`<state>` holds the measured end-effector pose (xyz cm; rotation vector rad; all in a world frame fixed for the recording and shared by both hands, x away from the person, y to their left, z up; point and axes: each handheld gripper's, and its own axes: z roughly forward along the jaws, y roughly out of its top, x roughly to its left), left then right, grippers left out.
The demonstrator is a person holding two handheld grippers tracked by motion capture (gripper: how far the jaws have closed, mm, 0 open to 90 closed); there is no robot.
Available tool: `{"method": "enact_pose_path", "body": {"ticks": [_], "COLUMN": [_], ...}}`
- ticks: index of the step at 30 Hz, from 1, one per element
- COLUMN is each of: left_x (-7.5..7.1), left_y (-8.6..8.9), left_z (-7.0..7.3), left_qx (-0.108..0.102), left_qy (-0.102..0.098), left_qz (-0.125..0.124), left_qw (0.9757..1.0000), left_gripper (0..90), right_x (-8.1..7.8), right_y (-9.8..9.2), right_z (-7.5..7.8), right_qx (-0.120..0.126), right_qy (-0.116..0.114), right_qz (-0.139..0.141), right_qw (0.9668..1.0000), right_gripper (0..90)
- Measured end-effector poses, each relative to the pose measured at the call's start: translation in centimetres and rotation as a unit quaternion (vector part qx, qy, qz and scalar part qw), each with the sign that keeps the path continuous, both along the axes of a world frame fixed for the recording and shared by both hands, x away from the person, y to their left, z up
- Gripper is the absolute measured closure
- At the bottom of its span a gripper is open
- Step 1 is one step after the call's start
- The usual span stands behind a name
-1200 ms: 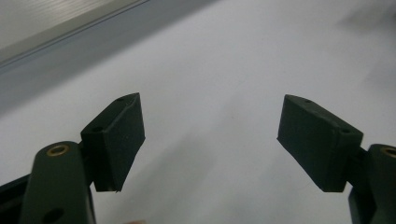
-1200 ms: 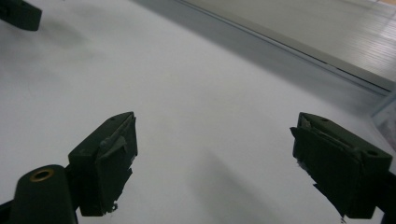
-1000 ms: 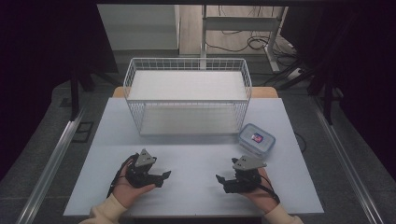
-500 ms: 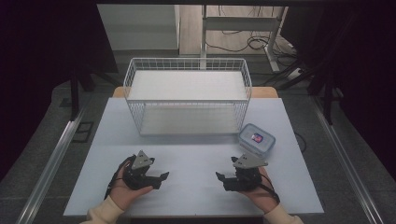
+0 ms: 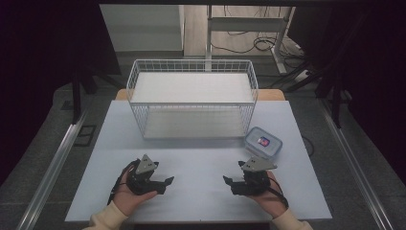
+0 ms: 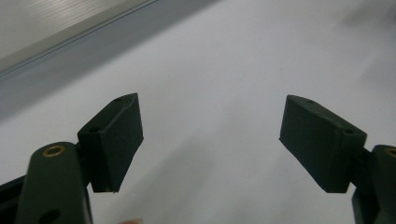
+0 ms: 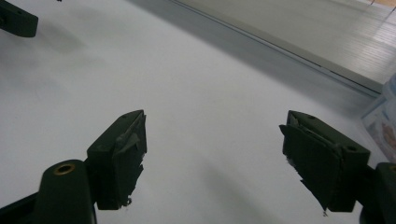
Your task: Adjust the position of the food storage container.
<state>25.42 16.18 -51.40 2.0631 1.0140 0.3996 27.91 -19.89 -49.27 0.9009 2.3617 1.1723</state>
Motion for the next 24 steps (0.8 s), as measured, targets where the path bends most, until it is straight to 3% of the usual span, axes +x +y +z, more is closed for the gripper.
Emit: {"method": "enact_pose_path", "body": {"ticks": [9, 16, 18, 24], "left_x": [0.1, 0.1, 0.1, 0.2], "left_y": [0.0, 0.4, 0.3, 0.4], "left_z": [-0.1, -0.1, -0.1, 0.0], "left_qx": [-0.002, -0.016, -0.015, -0.011], "left_qy": [0.003, 0.008, 0.009, 0.009], "left_qz": [-0.003, -0.003, -0.005, -0.006], "left_qw": [1.0000, 0.9998, 0.9998, 0.9999], "left_gripper": [20.5, 20.6, 20.6, 20.6], "right_x": [0.6, 2.7, 4.2, 6.4], "right_y": [-0.5, -1.7, -2.6, -4.4], "right_z": [2.2, 4.7, 6.5, 8.2], "right_qx": [-0.020, -0.045, -0.051, -0.043], "right_qy": [0.001, 0.006, 0.005, 0.013], "right_qz": [0.011, -0.003, -0.019, -0.046], "right_qw": [0.9997, 0.9989, 0.9985, 0.9979], "right_gripper": [26.2, 28.1, 28.1, 28.4]}}
